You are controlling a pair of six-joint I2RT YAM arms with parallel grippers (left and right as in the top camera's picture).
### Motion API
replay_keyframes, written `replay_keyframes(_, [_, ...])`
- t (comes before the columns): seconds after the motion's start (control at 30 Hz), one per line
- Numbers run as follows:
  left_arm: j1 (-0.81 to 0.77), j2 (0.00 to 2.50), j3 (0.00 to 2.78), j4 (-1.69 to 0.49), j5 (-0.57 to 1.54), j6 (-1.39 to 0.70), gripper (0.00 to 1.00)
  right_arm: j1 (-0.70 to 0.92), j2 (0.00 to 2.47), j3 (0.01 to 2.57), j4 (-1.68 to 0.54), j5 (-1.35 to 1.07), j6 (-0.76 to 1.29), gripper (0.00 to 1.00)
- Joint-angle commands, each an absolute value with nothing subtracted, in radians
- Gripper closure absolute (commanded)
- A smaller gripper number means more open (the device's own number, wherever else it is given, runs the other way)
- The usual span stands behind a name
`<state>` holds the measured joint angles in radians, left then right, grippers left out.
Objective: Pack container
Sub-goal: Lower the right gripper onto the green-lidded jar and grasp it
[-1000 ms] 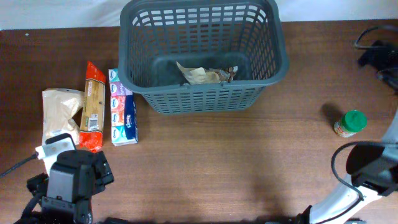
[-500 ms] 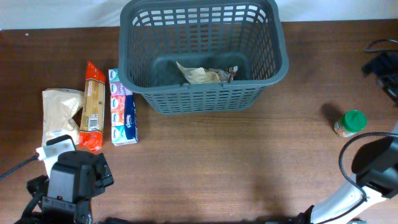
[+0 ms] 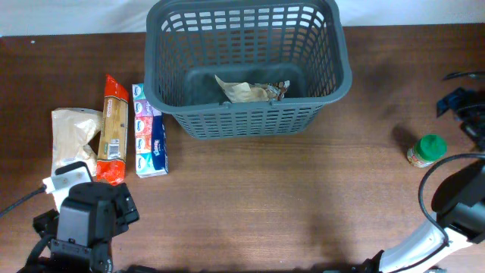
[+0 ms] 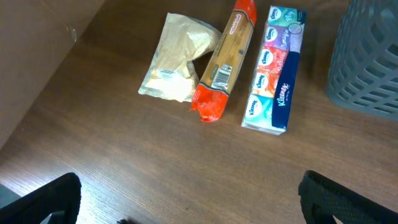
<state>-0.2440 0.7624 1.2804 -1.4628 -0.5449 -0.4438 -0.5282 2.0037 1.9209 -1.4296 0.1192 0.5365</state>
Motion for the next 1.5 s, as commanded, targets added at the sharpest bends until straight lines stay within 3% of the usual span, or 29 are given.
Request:
replay_keyframes(0.0, [-0.246, 0.764, 1.290, -1.462, -0.538, -0.456, 0.01, -0.510, 2.006, 1.830, -1.370, 0.131, 0.501, 0.01])
replay_keyframes(0.47, [-0.246, 0.764, 1.290, -1.478, -0.538, -0.456, 0.01, -0.511, 2.006, 1.757, -1.254, 0.030, 0.370, 0.01])
replay_keyframes(0.93, [-0.246, 0.764, 1.290, -1.478, -0.537, -0.456, 0.01, -0.511, 2.006, 1.541, -1.113, 0.030, 0.370, 0.01])
replay_keyframes(1.47, [-0.246, 0.764, 1.290, -1.479, -0.537, -0.456, 0.00, -0.512, 2.006, 1.534, -1.061, 0.038, 0.321, 0.01])
